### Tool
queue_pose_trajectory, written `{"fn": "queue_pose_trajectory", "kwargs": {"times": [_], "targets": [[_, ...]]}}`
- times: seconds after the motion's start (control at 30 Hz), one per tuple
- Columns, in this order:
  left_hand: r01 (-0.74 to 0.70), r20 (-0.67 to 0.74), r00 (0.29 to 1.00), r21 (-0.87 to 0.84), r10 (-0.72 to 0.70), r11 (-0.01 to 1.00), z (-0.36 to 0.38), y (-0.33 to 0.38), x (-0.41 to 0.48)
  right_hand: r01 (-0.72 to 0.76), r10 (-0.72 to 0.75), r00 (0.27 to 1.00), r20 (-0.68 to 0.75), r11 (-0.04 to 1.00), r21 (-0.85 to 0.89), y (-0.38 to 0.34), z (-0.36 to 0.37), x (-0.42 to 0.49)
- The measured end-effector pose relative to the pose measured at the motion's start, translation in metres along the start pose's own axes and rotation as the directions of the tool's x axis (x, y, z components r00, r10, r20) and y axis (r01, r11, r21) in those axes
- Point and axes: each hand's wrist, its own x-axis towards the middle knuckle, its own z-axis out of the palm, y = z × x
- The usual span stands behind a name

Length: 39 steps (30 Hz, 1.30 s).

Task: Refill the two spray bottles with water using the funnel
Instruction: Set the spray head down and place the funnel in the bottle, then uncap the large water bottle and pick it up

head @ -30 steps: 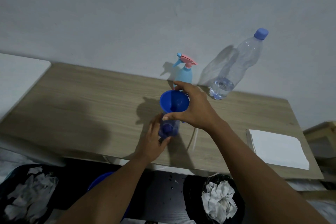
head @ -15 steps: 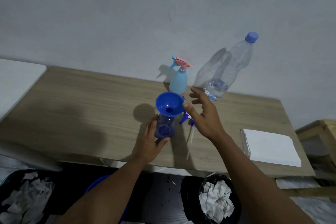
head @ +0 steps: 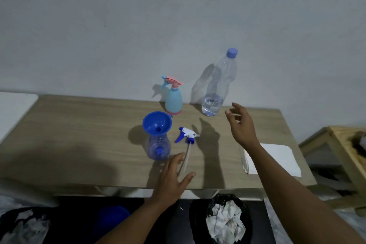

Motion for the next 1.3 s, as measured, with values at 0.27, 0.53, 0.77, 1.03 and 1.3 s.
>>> {"fn": "queue_pose_trajectory", "kwargs": {"times": [0.27, 0.53, 0.77, 1.03, 1.3], "targets": [[-0.037, -0.165, 0.986, -0.144, 0.013, 0.989, 0.057, 0.091, 0.175, 0.128, -0.13, 0.991, 0.017, 0.989, 0.075, -0.043, -0.042, 0.093], [0.051, -0.133, 0.989, -0.087, -0.062, 0.995, 0.074, 0.116, 0.268, 0.19, -0.203, 0.964, 0.171, 0.978, 0.09, -0.048, -0.048, 0.139], [0.08, -0.183, 0.977, -0.152, -0.107, 0.985, 0.072, 0.122, 0.273, 0.205, -0.233, 0.953, 0.196, 0.967, 0.151, -0.038, -0.054, 0.136], [0.032, -0.2, 0.978, -0.169, -0.066, 0.985, 0.06, 0.14, 0.207, 0.3, -0.325, 0.929, 0.174, 0.941, 0.158, -0.033, -0.077, 0.083], [0.025, -0.172, 0.983, -0.222, -0.064, 0.975, 0.05, 0.155, 0.103, 0.302, -0.338, 0.921, 0.195, 0.933, 0.195, -0.036, -0.096, -0.01]]}}
